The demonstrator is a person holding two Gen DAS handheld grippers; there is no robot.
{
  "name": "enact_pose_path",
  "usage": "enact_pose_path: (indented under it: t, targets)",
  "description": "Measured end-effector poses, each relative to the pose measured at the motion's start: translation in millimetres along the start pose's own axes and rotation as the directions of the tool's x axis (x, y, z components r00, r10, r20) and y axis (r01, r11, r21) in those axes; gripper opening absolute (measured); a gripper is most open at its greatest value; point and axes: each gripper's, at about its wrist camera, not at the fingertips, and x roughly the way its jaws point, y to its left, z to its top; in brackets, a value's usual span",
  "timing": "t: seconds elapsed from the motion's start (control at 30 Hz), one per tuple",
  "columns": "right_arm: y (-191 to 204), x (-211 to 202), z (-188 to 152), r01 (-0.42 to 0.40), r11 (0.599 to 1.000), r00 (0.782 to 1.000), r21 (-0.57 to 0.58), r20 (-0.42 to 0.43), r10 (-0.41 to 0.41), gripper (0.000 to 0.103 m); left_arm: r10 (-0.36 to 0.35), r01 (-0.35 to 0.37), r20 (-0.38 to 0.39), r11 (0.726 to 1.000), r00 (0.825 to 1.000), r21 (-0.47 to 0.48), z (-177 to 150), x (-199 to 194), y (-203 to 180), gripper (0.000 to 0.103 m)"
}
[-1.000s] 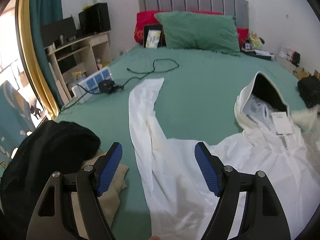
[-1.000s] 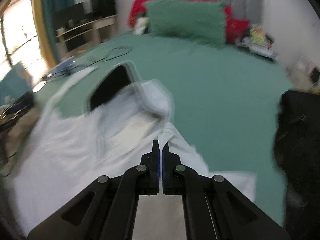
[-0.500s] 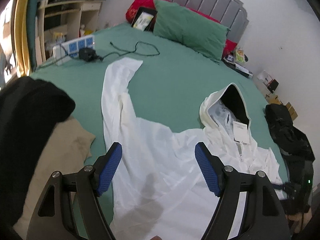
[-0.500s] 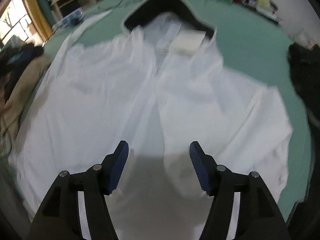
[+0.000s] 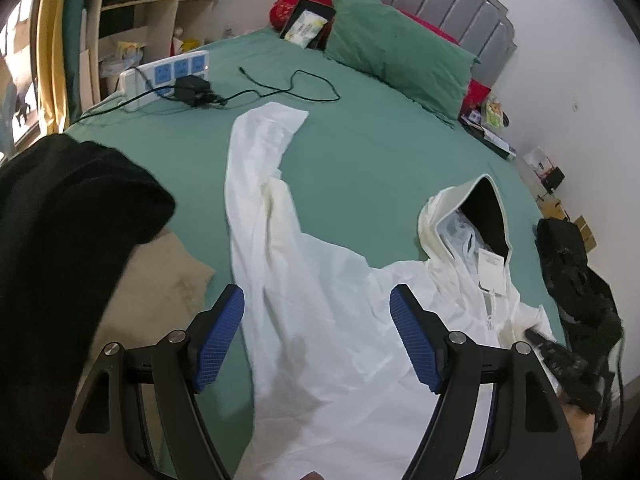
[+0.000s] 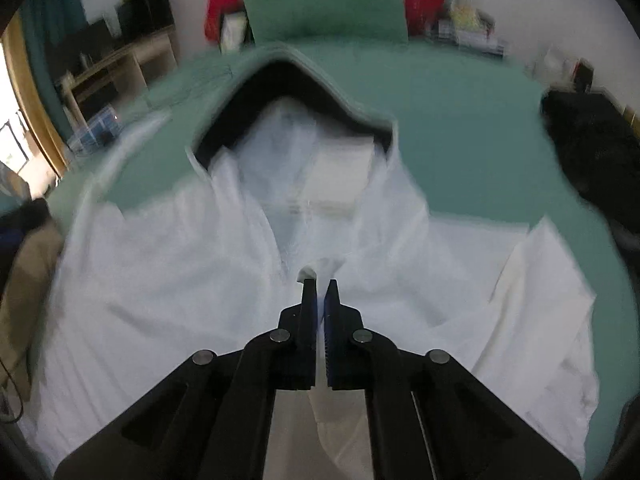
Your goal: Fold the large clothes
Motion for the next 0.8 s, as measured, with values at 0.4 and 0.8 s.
enact_pose_path:
  t: [0.4, 0.8]
  targets:
    - [143.4, -1.9, 26.0, -0.281, 0.907, 0.928, -0.314, 0.151, 0.34, 0.004, -0.026, 0.021, -0.064, 0.997, 0.998, -0.081, 5.5, 2.5, 31.6, 0.078]
    - [166.5, 48.3, -19.8, -0.374, 0.864, 0.927, -0.337, -0.113, 0.357, 0.064, 0.004, -0.007, -0.076, 0.999, 0.997, -0.045, 2.4, 12.4, 27.7, 0.078]
